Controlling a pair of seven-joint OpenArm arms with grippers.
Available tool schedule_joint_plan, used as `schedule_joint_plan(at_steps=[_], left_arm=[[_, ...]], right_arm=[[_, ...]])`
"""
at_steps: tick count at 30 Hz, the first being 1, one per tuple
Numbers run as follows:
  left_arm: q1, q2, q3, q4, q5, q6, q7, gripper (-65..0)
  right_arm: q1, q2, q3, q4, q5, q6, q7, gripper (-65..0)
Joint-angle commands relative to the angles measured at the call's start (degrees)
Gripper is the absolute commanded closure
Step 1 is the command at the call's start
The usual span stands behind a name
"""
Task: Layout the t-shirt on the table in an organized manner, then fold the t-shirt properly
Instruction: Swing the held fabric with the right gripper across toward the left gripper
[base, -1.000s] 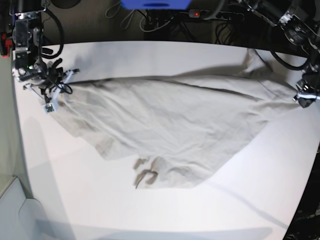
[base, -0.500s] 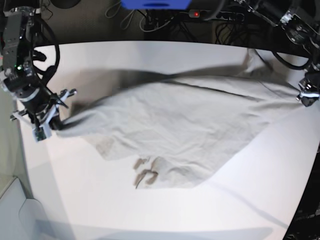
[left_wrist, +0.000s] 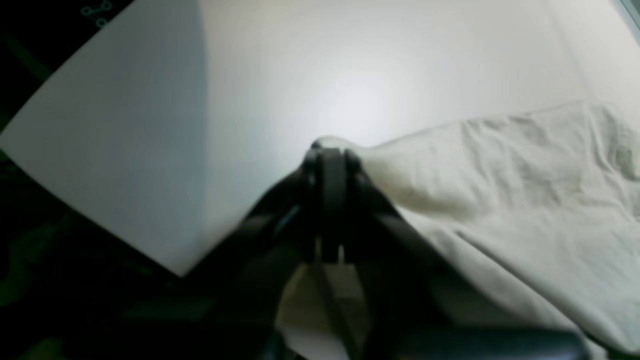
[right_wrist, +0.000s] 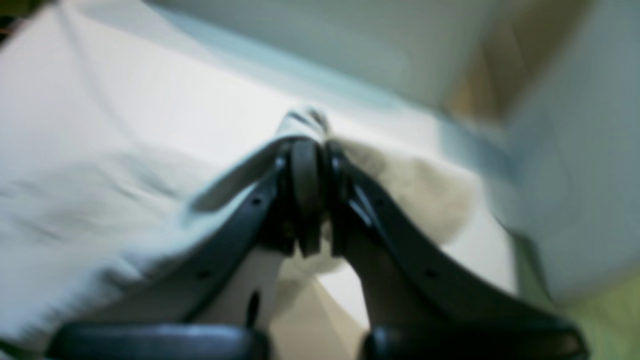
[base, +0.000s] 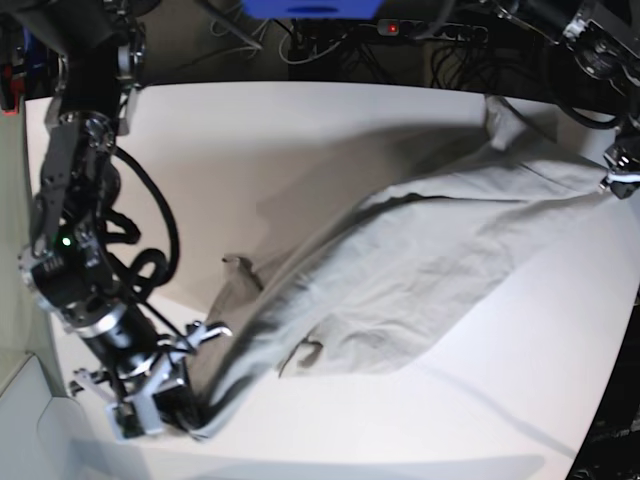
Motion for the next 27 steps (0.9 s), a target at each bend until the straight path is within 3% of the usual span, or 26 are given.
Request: schedule_joint_plan(at_steps=[1, 5, 14, 20, 23, 27], left_arm=[[-0.20, -0.80, -0.09, 1.15, -0.80, -0.04, -0.86, -0.3], [-0.20, -0.80, -0.53, 1.23, -0.80, -0.04, 1.51, -0.3], [2.44, -0.62, -0.53, 2.99, -0.80, -0.04, 1.42, -0.3], [3.85, -0.62, -0.53, 2.99, -0.80, -0.04, 1.33, -0.3], [3.85, -0.62, -0.53, 2.99, -0.80, -0.04, 1.33, -0.3], [3.76, -0.62, -0.53, 2.90, -0.80, -0.04, 1.33, -0.3]], right_arm=[[2.21, -0.79, -2.01, 0.47, 0.28, -0.03, 1.40, 0.0], [4.94, -5.45, -11.85, -4.89, 0.28, -0.03, 1.48, 0.0], [10.56, -16.00, -31.37, -32.58, 0.28, -0.03, 5.26, 0.0], [11.79, -18.55, -37.61, -39.44, 0.19, -0.29, 9.40, 0.0], [12.50, -18.63, -39.11, -40.23, 0.19, -0.29, 8.87, -6.9], [12.41, -17.14, -41.31, -40.05, 0.19, -0.29, 8.87, -24.3]])
